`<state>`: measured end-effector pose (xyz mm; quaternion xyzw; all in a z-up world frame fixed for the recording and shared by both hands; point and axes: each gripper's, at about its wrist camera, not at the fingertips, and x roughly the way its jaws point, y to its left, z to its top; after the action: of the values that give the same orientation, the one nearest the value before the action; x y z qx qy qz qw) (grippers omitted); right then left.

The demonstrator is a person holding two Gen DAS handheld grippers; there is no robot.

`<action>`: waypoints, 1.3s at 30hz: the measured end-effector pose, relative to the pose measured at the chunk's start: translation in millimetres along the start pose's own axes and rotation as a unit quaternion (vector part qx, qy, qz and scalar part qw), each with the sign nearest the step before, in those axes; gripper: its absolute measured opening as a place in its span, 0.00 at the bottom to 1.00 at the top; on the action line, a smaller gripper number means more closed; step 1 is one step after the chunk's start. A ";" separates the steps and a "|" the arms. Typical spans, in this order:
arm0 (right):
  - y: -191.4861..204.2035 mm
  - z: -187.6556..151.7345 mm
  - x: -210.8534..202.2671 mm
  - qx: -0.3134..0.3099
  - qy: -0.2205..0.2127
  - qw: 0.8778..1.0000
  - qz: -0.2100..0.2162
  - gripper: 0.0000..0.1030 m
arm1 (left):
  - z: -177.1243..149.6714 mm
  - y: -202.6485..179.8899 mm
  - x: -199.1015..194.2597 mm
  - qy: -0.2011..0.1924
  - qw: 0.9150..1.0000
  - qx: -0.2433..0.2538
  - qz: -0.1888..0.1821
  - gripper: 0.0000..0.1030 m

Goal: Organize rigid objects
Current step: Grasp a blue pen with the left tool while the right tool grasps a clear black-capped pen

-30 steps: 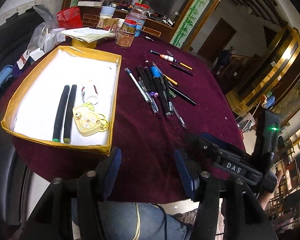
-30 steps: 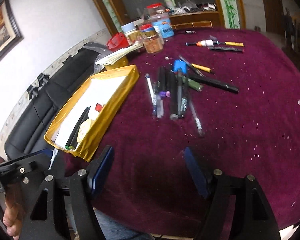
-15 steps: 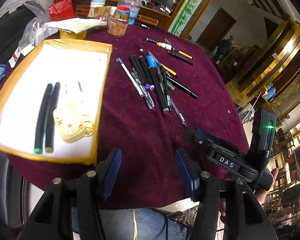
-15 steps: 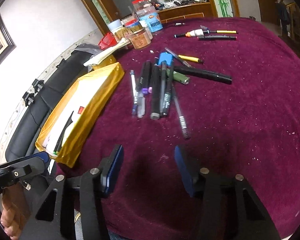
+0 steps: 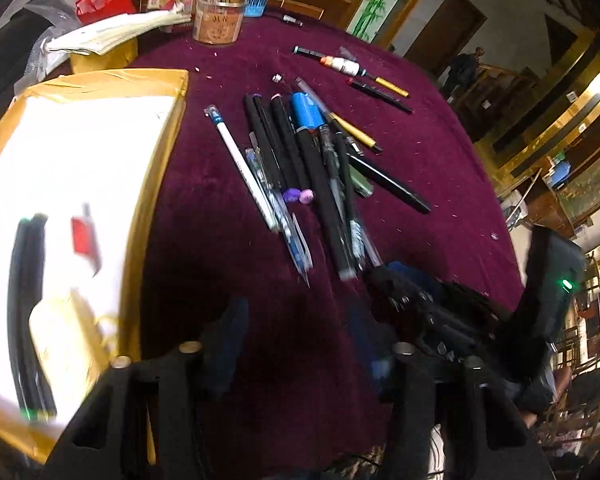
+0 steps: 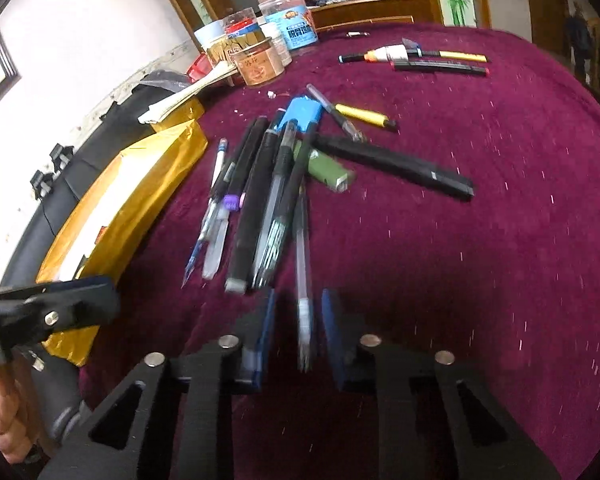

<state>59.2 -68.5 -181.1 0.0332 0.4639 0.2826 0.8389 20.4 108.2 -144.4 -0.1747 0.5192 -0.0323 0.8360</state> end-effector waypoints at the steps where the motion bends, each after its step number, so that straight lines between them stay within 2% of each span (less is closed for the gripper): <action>1: 2.7 2.5 2.4 -0.008 0.003 1.000 -0.005 0.22 | 7.3 0.6 7.8 0.006 1.000 -0.003 0.002 0.41; 2: 4.7 4.0 3.5 -0.014 0.003 1.000 -0.009 0.22 | 13.3 0.9 14.6 0.010 1.000 -0.007 0.003 0.37; 3: 8.6 5.3 5.8 -0.026 0.003 1.000 -0.018 0.22 | 17.8 0.8 20.2 0.014 1.000 -0.010 0.007 0.28; 7: 18.9 2.4 8.7 -0.060 -0.002 0.997 -0.045 0.19 | 33.7 -1.2 39.3 0.025 0.999 -0.013 0.024 0.22; 10: 19.8 1.2 8.9 -0.068 -0.001 0.997 -0.036 0.10 | 35.7 -2.5 49.7 0.039 0.999 -0.013 0.035 0.09; 11: 19.8 2.1 9.6 -0.068 -0.001 0.997 -0.036 0.09 | 34.8 -2.4 51.8 0.044 0.998 -0.014 0.031 0.05; 15: 20.9 0.9 8.4 -0.070 -0.005 0.997 -0.037 0.09 | 26.5 -0.4 42.9 0.037 0.999 -0.019 0.033 0.04; 20: 14.4 3.2 5.5 -0.052 -0.010 0.998 -0.025 0.08 | -3.0 -0.6 20.3 0.051 0.998 -0.029 0.012 0.03; 25: 5.5 -4.9 -3.2 -0.030 0.005 0.999 -0.024 0.08 | -35.6 -11.5 13.9 0.068 0.997 -0.011 0.029 0.03; 28: 1.2 -17.6 -20.1 -0.024 0.009 0.998 -0.053 0.08 | -39.8 -15.1 8.1 0.053 0.998 0.004 0.043 0.05; 29: -0.9 -21.7 -25.5 -0.022 0.010 0.998 -0.059 0.08 | -40.0 -16.1 7.1 0.050 0.998 0.008 0.045 0.08; 31: -3.7 -29.0 -31.2 -0.022 0.021 0.997 -0.070 0.09 | -40.2 -18.1 5.5 0.044 0.998 0.019 0.046 0.26; 32: -5.2 -31.2 -32.4 -0.023 0.025 0.997 -0.073 0.09 | -39.4 -17.8 4.8 0.041 0.998 0.021 0.047 0.40; 33: -5.7 -32.1 -34.1 -0.024 0.021 0.997 -0.073 0.12 | -37.9 -18.6 3.8 0.035 0.998 0.024 0.048 0.43; 35: -5.4 -31.2 -35.7 -0.022 0.015 0.997 -0.068 0.37 | -33.4 -17.8 1.8 0.026 0.998 0.029 0.056 0.43; 36: -4.6 -29.5 -37.2 -0.020 0.008 0.998 -0.064 0.41 | -30.0 -16.9 2.8 0.024 0.998 0.028 0.056 0.43; 39: -0.5 -19.7 -34.9 -0.025 -0.006 0.998 -0.064 0.42 | -18.8 -13.2 12.9 0.030 0.998 0.023 0.050 0.43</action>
<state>29.4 -90.6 -166.0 -0.0158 0.4525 0.2400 0.8587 11.5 87.9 -158.6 -0.1276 0.5509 -0.0074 0.8247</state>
